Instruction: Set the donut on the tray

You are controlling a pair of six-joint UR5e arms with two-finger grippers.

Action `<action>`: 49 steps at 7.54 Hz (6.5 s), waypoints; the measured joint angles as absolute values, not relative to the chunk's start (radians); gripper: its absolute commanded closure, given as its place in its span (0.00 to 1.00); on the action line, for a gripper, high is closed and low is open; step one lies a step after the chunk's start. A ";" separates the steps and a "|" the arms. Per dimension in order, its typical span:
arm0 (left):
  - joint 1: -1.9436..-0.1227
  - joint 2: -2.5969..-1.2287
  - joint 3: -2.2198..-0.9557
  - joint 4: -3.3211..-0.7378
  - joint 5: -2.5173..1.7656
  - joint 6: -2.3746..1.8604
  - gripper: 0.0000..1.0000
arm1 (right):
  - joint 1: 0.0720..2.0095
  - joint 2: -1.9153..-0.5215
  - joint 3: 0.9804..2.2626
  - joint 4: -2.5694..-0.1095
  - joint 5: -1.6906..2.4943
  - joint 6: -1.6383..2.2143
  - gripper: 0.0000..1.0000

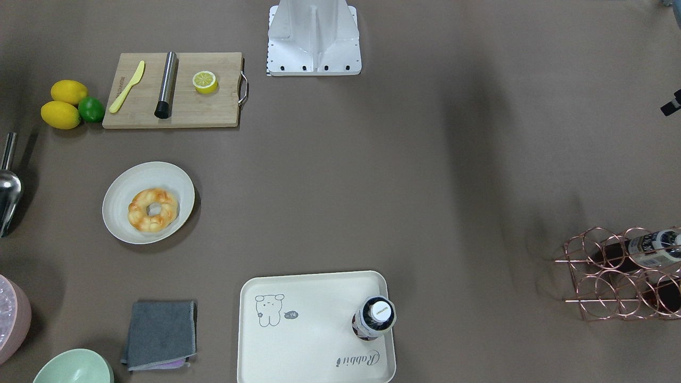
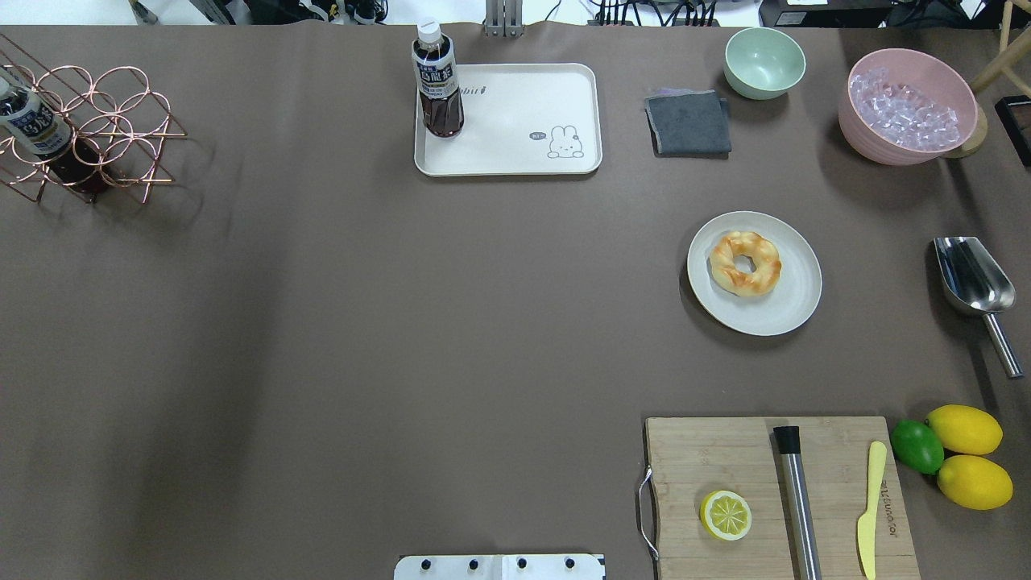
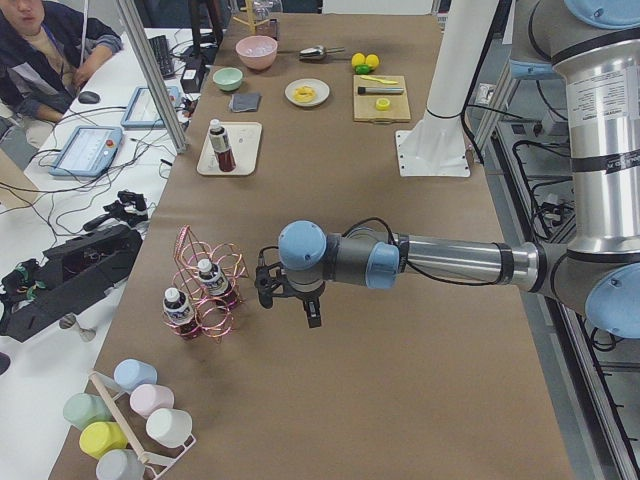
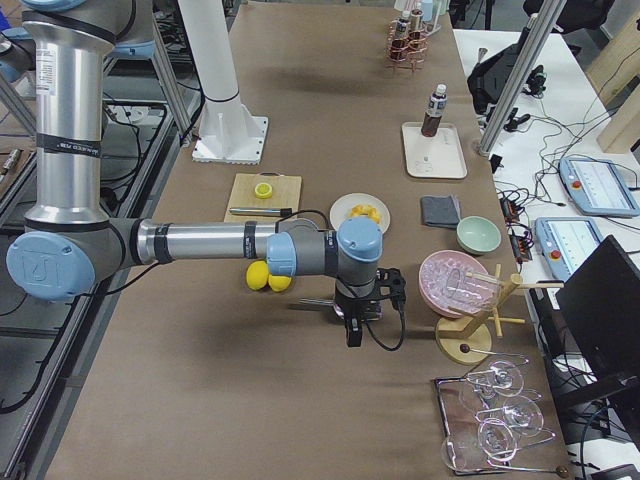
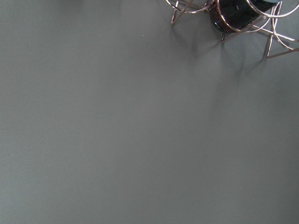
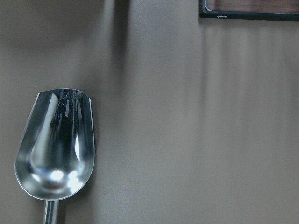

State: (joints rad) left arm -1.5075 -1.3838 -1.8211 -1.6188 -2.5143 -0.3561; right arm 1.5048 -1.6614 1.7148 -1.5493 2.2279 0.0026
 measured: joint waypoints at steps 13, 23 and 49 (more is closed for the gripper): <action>-1.508 -1.382 -1.828 -1.623 -2.513 -0.356 0.02 | 1.505 -1.707 1.692 -1.551 2.293 0.002 0.00; -1.508 -1.371 -1.844 -1.626 -2.514 -0.356 0.02 | 1.272 -1.585 1.771 -1.449 2.351 0.599 0.00; -1.507 -1.363 -1.841 -1.626 -2.514 -0.356 0.02 | 0.885 -1.023 1.432 -1.124 2.067 1.640 1.00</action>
State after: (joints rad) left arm -1.5066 -1.3626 -1.8413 -1.6260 -2.5142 -0.3559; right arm 0.8850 -1.0232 1.4323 -1.1237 2.0669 1.6402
